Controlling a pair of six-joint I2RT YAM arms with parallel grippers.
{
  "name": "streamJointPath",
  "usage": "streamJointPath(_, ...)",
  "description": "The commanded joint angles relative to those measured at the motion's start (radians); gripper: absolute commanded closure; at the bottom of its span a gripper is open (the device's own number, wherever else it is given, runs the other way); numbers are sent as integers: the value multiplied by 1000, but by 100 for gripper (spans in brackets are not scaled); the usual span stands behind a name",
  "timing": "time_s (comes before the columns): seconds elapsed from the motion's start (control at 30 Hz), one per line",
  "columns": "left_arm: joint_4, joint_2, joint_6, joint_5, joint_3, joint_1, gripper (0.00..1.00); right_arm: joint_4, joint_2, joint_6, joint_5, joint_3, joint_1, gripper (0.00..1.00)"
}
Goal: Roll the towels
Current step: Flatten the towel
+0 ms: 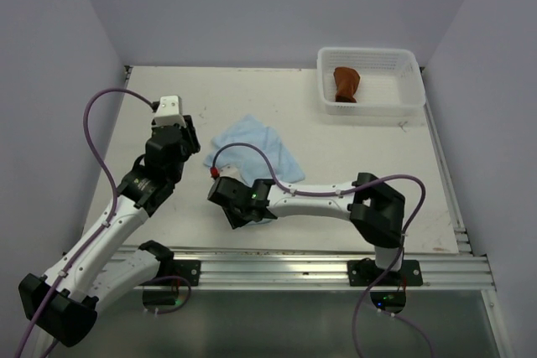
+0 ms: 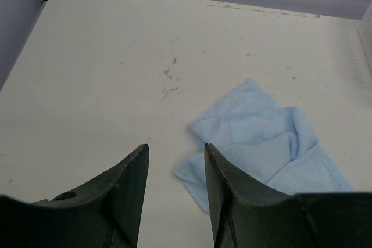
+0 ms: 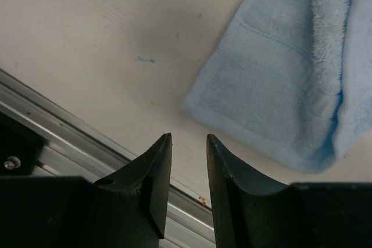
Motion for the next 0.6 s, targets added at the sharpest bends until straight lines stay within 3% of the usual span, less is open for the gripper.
streamJointPath(0.0, 26, -8, -19, -18, 15, 5, 53, 6, 41, 24, 38, 43, -1, 66)
streamJointPath(0.57, 21, -2, -21, 31, 20, 5, 52, 4, 165, 42, 35, 91, 23, 61)
